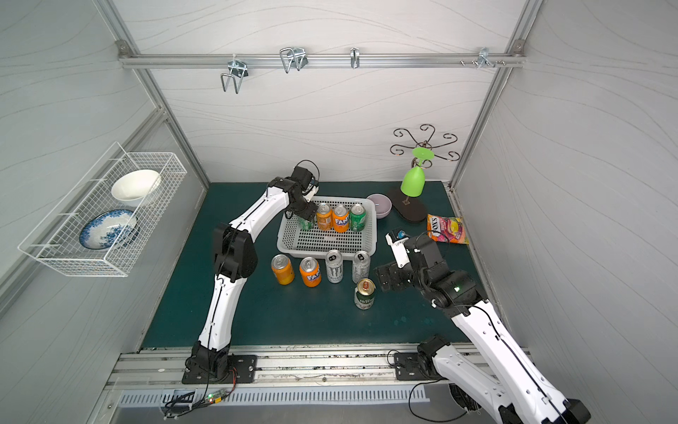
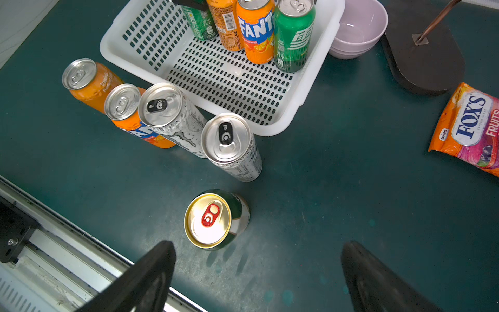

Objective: Take out the drinks from the basket
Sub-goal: Pick up the drink from the basket.

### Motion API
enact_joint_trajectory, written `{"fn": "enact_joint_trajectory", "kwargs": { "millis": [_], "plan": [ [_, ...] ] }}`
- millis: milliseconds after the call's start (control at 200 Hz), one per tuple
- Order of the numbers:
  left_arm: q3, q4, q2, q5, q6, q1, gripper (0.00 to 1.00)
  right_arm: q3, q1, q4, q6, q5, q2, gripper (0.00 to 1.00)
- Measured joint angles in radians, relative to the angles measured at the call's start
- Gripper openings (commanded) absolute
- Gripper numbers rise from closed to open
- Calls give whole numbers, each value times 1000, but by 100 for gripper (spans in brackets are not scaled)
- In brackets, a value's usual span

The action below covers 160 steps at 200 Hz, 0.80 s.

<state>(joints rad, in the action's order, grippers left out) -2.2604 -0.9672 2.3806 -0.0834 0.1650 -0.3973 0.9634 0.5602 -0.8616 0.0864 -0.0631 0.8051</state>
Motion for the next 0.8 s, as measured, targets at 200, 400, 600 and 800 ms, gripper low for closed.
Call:
{"fn": "enact_joint_trajectory", "kwargs": {
  "millis": [200,400,600,800],
  "plan": [
    [21,13,-14,2,-2,0,64,0,-4,0,-1,0,5,99],
    [156,30,-122,9,-13,0,61,0,-13,12,-1,5,19,99],
    [256,30,-300,8,-38,0,60,-5,-15,48,0,22,50,99],
    [347,31,-496,8,-81,0,59,-6,-18,91,0,32,92,99]
  ]
}}
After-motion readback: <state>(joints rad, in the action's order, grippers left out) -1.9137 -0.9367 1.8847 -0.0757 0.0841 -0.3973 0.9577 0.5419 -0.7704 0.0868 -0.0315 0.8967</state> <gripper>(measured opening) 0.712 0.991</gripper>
